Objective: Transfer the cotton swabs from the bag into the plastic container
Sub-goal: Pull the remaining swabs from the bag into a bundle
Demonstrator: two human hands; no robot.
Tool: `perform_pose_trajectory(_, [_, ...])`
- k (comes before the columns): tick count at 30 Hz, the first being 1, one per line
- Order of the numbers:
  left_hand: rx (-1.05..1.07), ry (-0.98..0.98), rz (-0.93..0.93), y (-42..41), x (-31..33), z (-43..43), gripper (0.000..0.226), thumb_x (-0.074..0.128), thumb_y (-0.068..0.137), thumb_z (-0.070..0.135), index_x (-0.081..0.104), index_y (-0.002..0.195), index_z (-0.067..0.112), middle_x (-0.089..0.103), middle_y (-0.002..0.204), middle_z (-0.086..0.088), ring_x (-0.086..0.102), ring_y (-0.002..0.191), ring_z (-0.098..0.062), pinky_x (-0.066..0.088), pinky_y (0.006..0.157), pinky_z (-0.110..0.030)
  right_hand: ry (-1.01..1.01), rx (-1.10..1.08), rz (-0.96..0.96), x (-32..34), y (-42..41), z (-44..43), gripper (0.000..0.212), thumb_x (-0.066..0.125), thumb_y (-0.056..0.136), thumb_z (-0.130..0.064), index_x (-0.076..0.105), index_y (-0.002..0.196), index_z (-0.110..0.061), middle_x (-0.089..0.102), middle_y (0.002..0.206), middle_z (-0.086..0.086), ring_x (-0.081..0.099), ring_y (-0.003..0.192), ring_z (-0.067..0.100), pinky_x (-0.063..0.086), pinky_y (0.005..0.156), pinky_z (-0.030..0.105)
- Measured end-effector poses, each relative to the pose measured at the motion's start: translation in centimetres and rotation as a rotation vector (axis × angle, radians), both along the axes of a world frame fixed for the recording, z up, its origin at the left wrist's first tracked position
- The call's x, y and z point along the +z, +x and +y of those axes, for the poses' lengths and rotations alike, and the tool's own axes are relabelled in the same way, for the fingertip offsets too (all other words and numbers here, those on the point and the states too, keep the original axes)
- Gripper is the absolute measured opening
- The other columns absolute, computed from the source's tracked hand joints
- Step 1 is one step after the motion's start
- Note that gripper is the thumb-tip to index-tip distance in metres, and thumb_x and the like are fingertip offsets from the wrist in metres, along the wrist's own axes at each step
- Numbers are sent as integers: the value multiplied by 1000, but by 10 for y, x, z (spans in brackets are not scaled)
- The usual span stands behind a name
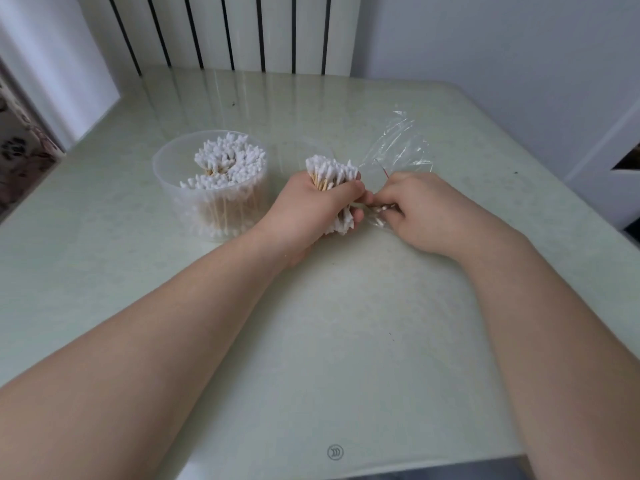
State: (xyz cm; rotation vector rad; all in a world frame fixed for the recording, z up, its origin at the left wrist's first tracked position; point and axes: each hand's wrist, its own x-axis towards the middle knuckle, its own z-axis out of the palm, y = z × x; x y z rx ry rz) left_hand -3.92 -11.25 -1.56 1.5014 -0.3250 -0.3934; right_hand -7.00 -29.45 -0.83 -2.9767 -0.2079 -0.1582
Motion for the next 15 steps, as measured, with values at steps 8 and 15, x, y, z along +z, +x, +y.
perform_pose_trajectory(8, [65,-10,26,5,-5,-3,7,66,96,10,63,90,12,69,84,-14,66,68,-25,48,75,-42,73,-57,-30,4,-7,9,42,51,87,-8,73,118,-25,67,114,6,60,110,26,48,93,32])
perform_pose_trajectory(15, [47,11,27,7,-5,-3,6,67,94,11,65,89,10,67,75,-12,67,71,-27,49,75,-42,130,-173,-40,1,-6,14,37,56,88,-29,65,120,-13,70,110,10,62,100,27,52,87,38])
